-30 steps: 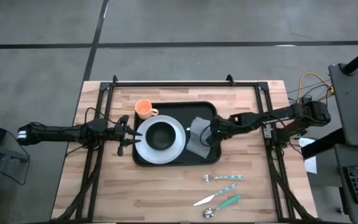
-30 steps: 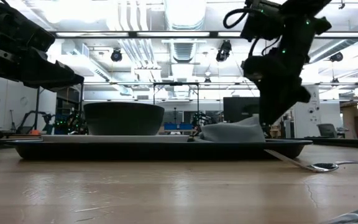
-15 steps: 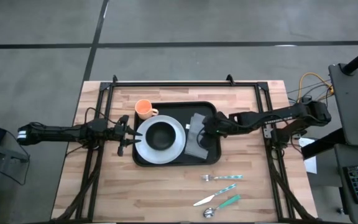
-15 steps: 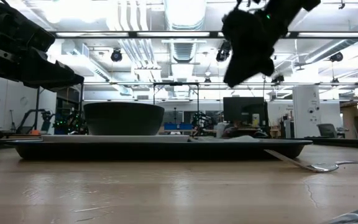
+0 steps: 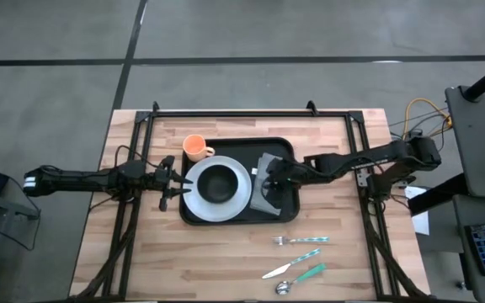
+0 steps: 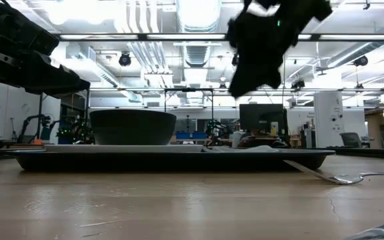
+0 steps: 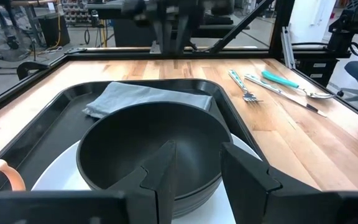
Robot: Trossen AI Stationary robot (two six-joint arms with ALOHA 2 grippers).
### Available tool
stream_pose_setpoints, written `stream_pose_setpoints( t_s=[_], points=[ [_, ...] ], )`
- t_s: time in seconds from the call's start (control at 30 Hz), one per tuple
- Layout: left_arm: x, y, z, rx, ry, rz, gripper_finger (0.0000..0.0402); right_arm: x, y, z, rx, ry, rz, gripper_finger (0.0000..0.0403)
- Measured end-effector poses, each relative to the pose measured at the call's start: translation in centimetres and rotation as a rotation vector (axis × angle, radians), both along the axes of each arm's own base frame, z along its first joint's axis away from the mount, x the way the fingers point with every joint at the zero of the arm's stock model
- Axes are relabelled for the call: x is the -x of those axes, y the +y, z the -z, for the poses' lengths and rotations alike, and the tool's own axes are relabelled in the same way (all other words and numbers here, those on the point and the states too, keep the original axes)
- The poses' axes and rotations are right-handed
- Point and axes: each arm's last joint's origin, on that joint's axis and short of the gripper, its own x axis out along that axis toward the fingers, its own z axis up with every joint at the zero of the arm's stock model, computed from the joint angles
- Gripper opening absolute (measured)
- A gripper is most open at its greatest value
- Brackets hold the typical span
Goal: Set up tray
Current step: Put the gray napkin on the black tray
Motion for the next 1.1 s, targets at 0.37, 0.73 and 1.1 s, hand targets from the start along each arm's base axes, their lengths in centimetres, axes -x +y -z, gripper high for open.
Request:
stream_pose_setpoints(
  t_s=[0.37, 0.73, 1.1],
  points=[
    [0.0, 0.0, 0.0, 0.0, 0.0, 0.0, 0.0105, -1.2, -1.6, 4.0, 0.165, 0.182, -0.161, 0.0097],
    [0.0, 0.0, 0.0, 0.0, 0.0, 0.0, 0.0105, -0.3, -5.4, 4.8, -0.02, 0.265, -0.015, 0.0098],
    [0.0, 0.0, 0.0, 0.0, 0.0, 0.0, 0.0105, 0.3, -6.8, 4.7, -0.137, 0.281, 0.088, 0.0098]
  ],
)
